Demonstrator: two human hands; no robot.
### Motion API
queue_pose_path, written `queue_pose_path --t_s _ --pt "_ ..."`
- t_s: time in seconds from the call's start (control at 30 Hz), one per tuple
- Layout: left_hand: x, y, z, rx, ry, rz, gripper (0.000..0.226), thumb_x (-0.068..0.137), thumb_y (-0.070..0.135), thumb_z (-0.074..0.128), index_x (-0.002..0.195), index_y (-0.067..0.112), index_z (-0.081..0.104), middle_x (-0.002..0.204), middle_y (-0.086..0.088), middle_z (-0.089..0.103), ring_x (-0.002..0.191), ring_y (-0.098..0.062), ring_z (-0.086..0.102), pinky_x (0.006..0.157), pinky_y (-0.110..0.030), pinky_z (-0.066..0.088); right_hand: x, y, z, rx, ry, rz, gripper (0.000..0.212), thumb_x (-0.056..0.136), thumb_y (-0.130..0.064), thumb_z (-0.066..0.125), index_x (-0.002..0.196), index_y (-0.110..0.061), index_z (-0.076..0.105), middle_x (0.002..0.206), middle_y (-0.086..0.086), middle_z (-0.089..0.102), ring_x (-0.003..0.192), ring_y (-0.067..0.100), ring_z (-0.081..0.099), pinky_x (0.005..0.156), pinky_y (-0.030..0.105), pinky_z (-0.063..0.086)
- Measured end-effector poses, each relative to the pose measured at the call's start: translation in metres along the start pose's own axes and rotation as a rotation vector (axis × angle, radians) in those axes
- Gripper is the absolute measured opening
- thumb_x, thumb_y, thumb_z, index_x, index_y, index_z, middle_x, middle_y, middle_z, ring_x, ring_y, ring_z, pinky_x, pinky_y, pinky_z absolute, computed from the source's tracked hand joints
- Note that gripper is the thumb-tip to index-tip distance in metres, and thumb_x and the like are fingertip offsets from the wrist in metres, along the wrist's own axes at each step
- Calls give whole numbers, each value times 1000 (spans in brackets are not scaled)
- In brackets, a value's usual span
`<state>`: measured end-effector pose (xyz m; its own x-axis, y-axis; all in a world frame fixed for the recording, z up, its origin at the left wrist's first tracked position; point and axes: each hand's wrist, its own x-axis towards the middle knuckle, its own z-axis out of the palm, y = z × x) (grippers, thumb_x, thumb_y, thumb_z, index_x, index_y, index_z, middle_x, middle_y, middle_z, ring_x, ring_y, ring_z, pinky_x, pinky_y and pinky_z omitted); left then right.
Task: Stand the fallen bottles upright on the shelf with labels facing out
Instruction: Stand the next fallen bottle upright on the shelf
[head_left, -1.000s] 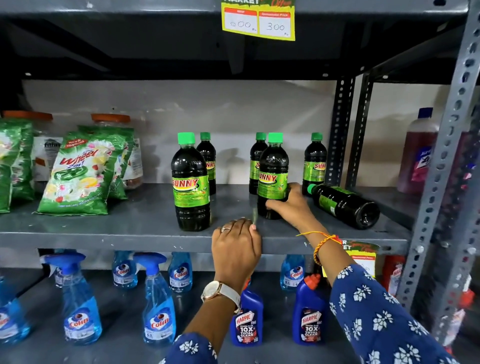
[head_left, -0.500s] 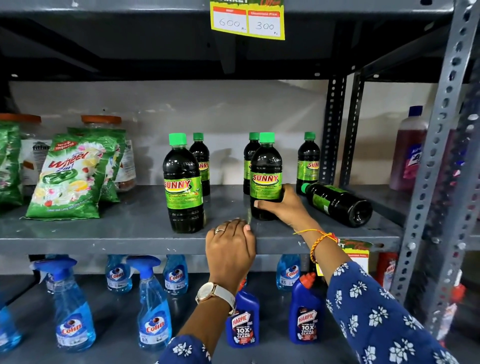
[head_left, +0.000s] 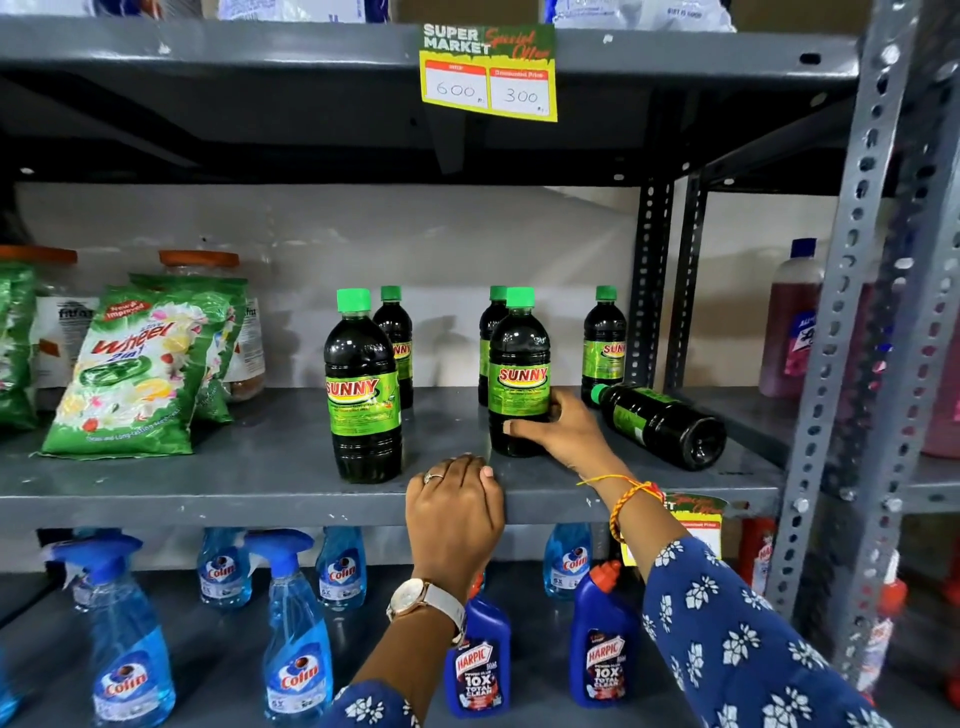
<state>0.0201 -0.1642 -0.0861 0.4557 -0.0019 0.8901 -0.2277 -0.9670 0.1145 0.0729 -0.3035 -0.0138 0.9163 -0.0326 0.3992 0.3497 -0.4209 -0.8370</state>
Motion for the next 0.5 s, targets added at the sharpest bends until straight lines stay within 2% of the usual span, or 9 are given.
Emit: queue_pose_path --t_s 0.17,0.33,0.5 --pt "0 1 -3 -10 -17 -20 34 87 23 37 79 15 68 77 -1 70 68 -21 62 66 -34 35 -16 -10 -8 -20 -46 -11 48 66 -19 82 111 -14 66 102 2 69 95 17 64 83 25 47" --pt "-1 2 -4 6 -44 -18 34 90 21 36 76 14 67 74 -3 69 68 -23 62 65 -35 35 -37 -15 -14 9 -49 -38 45 66 -18 82 108 -13 69 103 4 72 92 15 66 82 24 49" --pt "-1 3 -8 28 -52 -14 33 90 21 38 74 14 66 74 -4 69 68 -23 63 62 -33 37 -48 -19 -20 -20 -50 -63 43 68 -20 81 109 -13 69 92 -5 66 85 9 62 71 14 45"
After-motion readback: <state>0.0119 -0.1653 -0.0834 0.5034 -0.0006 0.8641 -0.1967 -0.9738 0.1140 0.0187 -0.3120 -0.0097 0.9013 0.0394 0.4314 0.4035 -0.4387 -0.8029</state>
